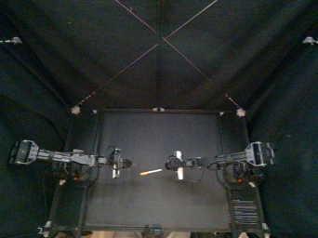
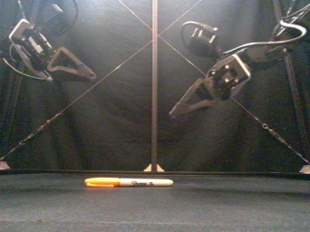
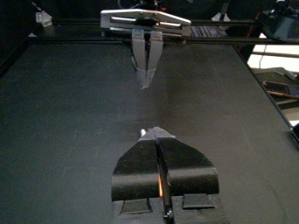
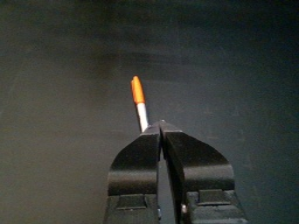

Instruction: Uncap the pen

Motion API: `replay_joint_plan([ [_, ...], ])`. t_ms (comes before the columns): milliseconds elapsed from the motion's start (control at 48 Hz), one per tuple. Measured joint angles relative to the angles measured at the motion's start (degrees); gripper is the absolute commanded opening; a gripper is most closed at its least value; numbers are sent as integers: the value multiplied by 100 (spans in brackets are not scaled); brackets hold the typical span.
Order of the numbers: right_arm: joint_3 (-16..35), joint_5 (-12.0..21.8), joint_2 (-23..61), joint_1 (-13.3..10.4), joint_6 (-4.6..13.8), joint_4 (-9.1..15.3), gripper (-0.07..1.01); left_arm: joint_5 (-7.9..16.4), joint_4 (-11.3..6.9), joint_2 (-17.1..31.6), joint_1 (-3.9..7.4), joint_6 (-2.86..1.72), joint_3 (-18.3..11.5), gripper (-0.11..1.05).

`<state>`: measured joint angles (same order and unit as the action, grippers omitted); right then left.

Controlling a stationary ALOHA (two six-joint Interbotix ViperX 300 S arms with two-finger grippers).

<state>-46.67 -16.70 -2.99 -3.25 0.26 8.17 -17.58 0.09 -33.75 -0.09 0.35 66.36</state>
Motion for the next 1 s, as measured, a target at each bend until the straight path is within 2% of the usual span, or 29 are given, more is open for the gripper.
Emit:
replay_joint_plan([
  [250, 659, 176, 976, 0, 26, -44, 69, 0, 0, 35, 9, -9, 9, 40],
  [417, 888, 352, 1257, 18, 44, -352, 80, 0, 0, 53, 18, 0, 9, 55],
  [542, 984, 510, 1485, 26, 26, -562, 81, 0, 0, 62, 18, -9, 9, 68],
  [688, 1081, 694, 1740, 26, 44, -668, 81, 0, 0, 62, 26, 0, 0, 79],
  [854, 1204, 958, 1934, 26, 35, -659, 79, 0, 0, 62, 26, 0, 0, 81],
  [1000, 1292, 1257, 1969, 26, 35, -659, 71, 0, 0, 62, 35, 0, 9, 81],
])
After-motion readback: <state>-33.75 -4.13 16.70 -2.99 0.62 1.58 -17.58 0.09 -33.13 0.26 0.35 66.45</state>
